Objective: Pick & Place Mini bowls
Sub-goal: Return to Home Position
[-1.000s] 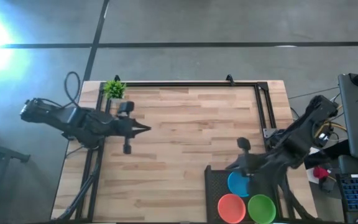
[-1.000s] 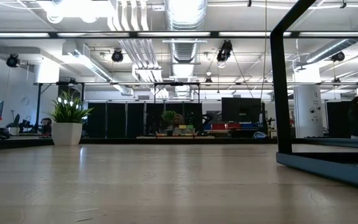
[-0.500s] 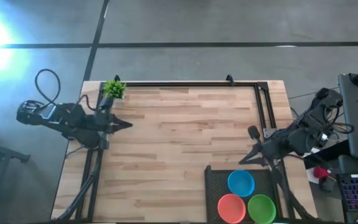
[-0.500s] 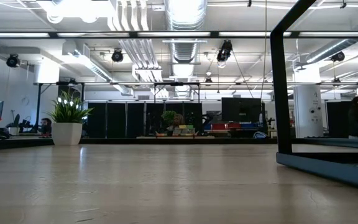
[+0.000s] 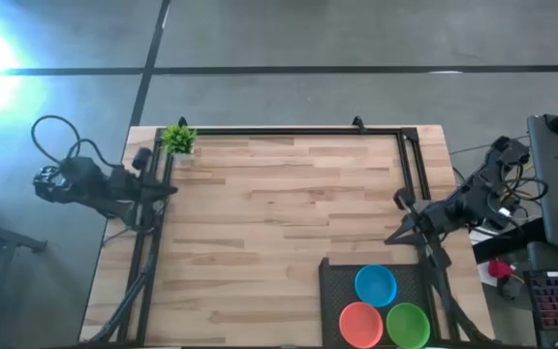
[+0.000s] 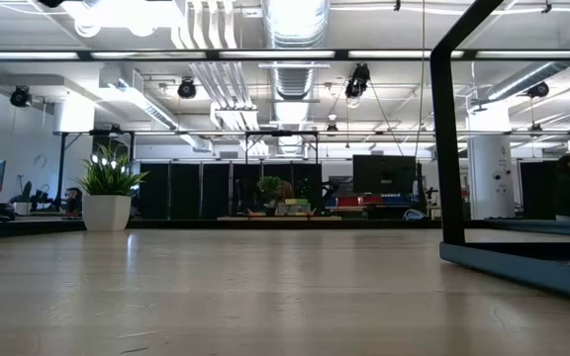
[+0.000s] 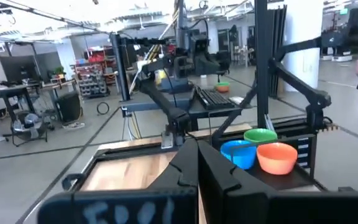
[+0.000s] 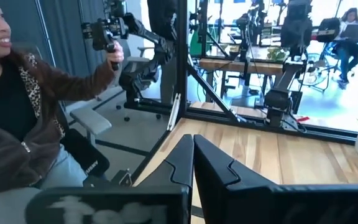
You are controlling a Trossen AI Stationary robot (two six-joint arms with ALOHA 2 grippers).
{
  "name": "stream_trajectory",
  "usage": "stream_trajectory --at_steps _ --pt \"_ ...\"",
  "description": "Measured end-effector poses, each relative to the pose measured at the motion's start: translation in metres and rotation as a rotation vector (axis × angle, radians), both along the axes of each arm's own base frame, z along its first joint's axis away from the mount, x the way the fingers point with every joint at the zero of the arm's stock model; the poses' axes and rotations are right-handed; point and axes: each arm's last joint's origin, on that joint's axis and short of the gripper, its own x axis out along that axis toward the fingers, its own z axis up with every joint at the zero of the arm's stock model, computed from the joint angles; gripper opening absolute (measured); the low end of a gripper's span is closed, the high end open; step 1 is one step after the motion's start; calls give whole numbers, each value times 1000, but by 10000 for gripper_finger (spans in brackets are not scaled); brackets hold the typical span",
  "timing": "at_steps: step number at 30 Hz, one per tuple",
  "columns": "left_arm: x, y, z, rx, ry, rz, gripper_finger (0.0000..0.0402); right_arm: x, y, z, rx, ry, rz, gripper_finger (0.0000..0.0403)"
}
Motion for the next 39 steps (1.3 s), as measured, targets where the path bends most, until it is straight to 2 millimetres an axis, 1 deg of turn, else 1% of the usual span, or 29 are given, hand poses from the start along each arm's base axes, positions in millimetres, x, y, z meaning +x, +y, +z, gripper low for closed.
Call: stream_trajectory --at_steps 6,8,13,15,18,21,25,31,39 --pt "-20 6 -7 -31 -92 1 0 -7 -6 -6 -11 -34 -1 8" --pt "-25 7 -14 -33 -96 0 0 -8 -8 -7 -21 -49 0 8" --pt "-40 11 -18 -56 -159 0 0 -14 -13 -6 -19 -90 -2 8" --pt "-40 11 -23 -48 -130 0 0 -17 -15 -6 -22 -106 -2 8" --pt "-41 12 -20 -53 -149 0 0 -21 -19 -8 -16 -123 -3 8" --pt "-39 11 -24 -33 -117 1 0 -25 -24 -10 -5 -139 -27 8" --pt "-40 12 -23 -31 -130 1 0 -30 -30 -14 13 -156 -59 8" --pt "-40 12 -24 24 -124 6 0 -35 -35 -21 35 -178 -60 8" --pt "-40 12 -24 34 -125 7 0 -42 -41 -26 55 -201 -62 8"
